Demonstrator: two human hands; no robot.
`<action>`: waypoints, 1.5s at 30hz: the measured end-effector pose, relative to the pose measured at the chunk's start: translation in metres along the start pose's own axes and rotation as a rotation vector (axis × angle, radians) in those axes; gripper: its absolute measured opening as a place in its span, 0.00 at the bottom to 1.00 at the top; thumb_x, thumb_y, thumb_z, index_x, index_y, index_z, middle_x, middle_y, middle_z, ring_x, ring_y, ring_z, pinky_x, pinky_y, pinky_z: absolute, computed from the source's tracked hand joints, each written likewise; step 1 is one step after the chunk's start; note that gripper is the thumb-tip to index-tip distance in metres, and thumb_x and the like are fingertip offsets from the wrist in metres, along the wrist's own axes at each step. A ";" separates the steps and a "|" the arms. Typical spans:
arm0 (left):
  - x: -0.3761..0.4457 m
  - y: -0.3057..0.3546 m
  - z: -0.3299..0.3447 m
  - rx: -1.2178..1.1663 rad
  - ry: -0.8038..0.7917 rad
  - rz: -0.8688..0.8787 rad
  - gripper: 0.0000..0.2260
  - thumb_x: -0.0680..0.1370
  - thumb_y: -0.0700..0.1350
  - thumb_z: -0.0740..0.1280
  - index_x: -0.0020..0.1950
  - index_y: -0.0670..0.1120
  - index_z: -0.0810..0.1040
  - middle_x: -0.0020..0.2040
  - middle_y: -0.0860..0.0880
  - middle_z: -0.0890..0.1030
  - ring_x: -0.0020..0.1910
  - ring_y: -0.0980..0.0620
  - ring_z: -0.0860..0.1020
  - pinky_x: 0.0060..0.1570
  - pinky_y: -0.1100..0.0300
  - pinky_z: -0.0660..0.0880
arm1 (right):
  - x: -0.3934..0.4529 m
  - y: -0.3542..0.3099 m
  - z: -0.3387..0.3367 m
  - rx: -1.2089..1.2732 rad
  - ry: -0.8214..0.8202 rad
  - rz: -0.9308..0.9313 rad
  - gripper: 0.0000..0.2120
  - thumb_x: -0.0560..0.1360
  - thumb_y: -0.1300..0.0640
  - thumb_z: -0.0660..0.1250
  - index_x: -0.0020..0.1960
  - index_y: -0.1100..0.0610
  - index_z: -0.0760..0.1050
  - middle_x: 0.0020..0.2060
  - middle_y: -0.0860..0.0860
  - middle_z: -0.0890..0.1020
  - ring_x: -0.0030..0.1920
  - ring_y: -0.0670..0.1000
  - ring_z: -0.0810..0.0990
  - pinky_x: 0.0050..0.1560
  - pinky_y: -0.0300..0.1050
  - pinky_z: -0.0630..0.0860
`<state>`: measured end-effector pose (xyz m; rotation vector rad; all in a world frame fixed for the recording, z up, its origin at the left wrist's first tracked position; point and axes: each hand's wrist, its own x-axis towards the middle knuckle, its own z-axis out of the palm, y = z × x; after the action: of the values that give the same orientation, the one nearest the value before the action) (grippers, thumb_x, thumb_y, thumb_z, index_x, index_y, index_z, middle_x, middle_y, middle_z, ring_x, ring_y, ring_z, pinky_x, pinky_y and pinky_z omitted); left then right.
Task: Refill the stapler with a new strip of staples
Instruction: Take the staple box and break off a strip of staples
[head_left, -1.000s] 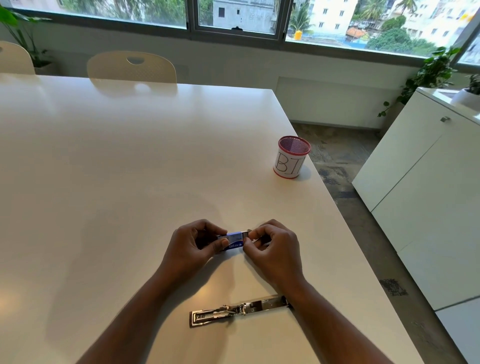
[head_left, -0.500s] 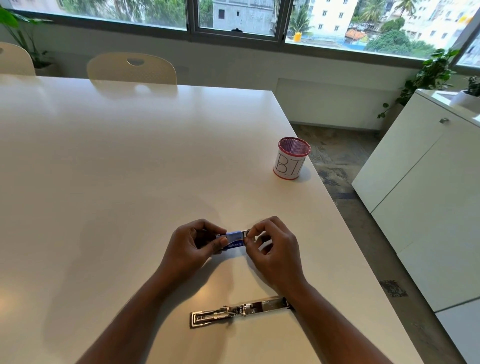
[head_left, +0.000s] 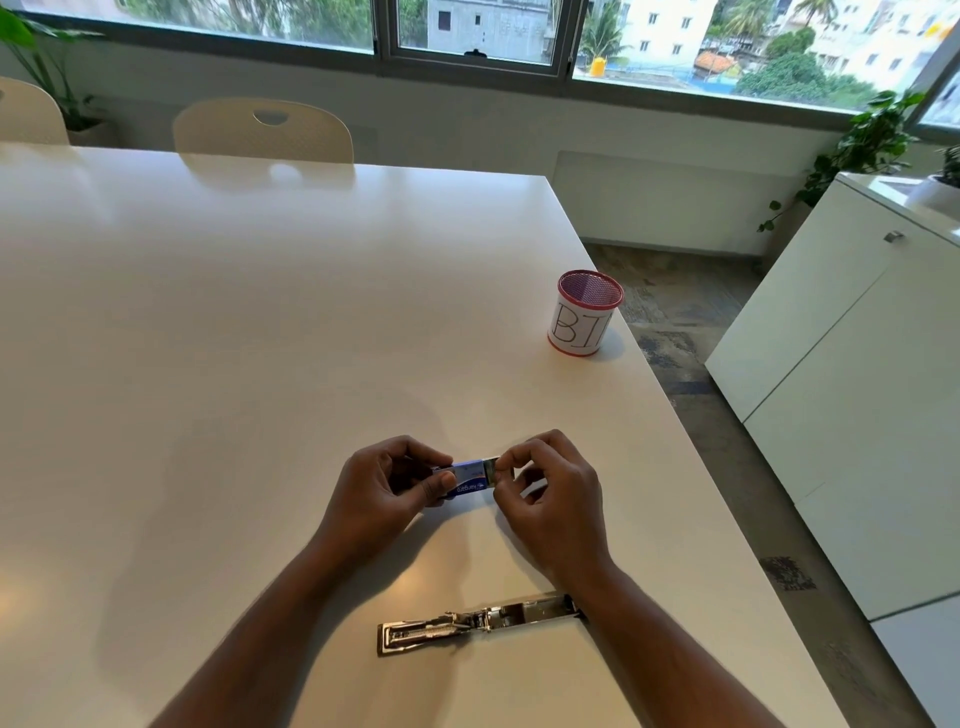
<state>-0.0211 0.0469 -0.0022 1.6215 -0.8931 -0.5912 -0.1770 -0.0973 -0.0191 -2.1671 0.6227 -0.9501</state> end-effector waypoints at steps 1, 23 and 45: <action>0.000 0.000 0.000 -0.018 0.004 -0.007 0.07 0.74 0.38 0.76 0.51 0.44 0.84 0.44 0.46 0.88 0.43 0.50 0.88 0.42 0.62 0.83 | 0.000 0.000 0.000 0.002 0.000 0.000 0.04 0.73 0.51 0.71 0.46 0.48 0.80 0.48 0.41 0.79 0.40 0.46 0.83 0.35 0.46 0.84; -0.001 0.002 0.000 -0.018 -0.012 0.001 0.08 0.74 0.38 0.77 0.51 0.44 0.84 0.44 0.47 0.88 0.44 0.49 0.88 0.42 0.62 0.83 | -0.001 -0.001 0.001 -0.036 -0.036 0.054 0.06 0.77 0.52 0.75 0.47 0.54 0.84 0.50 0.42 0.77 0.43 0.44 0.83 0.36 0.38 0.82; -0.002 0.002 0.000 -0.008 -0.023 0.004 0.08 0.72 0.41 0.78 0.49 0.47 0.84 0.45 0.50 0.88 0.44 0.49 0.87 0.44 0.60 0.84 | 0.002 0.000 0.005 -0.267 -0.131 -0.008 0.09 0.76 0.44 0.65 0.44 0.49 0.76 0.49 0.40 0.71 0.35 0.39 0.76 0.31 0.29 0.72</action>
<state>-0.0229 0.0477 -0.0002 1.6089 -0.9098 -0.6116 -0.1720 -0.0967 -0.0208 -2.4452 0.7108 -0.7564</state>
